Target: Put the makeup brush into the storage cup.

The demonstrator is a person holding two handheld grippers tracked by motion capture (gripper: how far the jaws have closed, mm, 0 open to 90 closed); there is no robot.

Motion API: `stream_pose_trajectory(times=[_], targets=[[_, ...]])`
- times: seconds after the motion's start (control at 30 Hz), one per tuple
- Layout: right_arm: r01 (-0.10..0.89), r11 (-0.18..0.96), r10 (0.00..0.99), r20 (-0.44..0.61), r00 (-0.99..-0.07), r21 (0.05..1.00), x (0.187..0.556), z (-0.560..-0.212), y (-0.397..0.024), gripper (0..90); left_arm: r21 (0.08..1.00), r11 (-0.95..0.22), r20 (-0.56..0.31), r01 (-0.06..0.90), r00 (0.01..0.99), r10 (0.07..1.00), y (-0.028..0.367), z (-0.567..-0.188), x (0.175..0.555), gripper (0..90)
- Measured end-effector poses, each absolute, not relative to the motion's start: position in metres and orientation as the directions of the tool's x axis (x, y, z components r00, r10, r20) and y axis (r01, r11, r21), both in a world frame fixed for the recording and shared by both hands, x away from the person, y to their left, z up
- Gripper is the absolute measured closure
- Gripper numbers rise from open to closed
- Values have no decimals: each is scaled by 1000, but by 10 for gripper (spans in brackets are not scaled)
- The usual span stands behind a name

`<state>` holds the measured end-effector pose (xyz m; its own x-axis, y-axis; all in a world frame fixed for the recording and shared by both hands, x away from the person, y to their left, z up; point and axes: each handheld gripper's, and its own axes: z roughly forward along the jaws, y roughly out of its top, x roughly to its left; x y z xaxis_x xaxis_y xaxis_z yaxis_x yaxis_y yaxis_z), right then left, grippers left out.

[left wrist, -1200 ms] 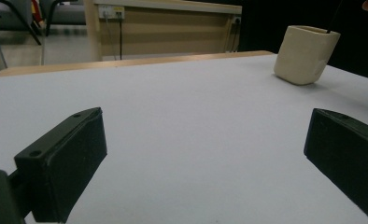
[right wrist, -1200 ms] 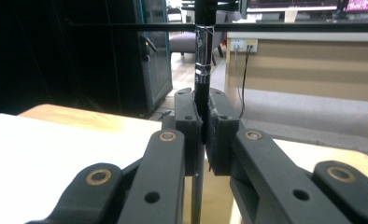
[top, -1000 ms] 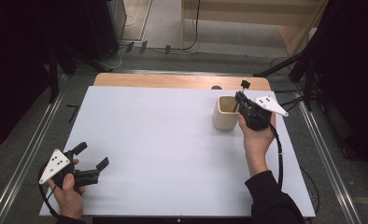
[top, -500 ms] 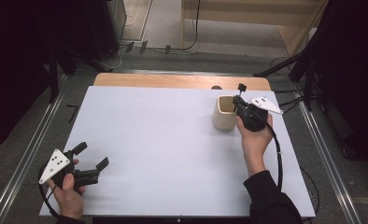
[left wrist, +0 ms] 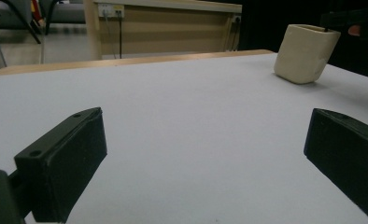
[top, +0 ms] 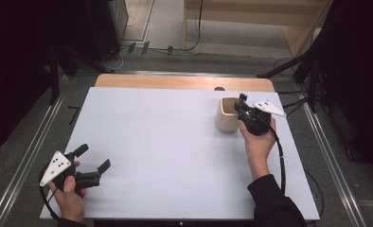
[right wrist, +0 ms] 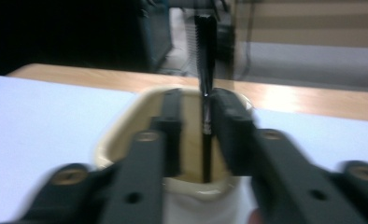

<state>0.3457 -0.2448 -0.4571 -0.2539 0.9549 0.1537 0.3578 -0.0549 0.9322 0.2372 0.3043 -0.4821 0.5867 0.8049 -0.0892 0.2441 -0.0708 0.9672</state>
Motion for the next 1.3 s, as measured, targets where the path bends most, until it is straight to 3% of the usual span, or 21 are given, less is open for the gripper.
stream_pose_trajectory(times=[0.07,0.13,0.33,1.3], targets=[[378,-50,973,131,-192,925,341,-452,-241,332,967,-69,-90,244,587,805,304,-482,237,1],[415,-38,984,106,-142,909,338,-451,-240,174,967,-69,-91,244,587,805,304,-482,237,1],[409,7,965,101,-242,913,328,-453,-240,6,967,-72,-88,244,587,805,304,-482,237,1],[326,-12,948,115,-297,945,266,-469,-270,0,969,-73,-84,236,595,800,304,-480,237,1]])
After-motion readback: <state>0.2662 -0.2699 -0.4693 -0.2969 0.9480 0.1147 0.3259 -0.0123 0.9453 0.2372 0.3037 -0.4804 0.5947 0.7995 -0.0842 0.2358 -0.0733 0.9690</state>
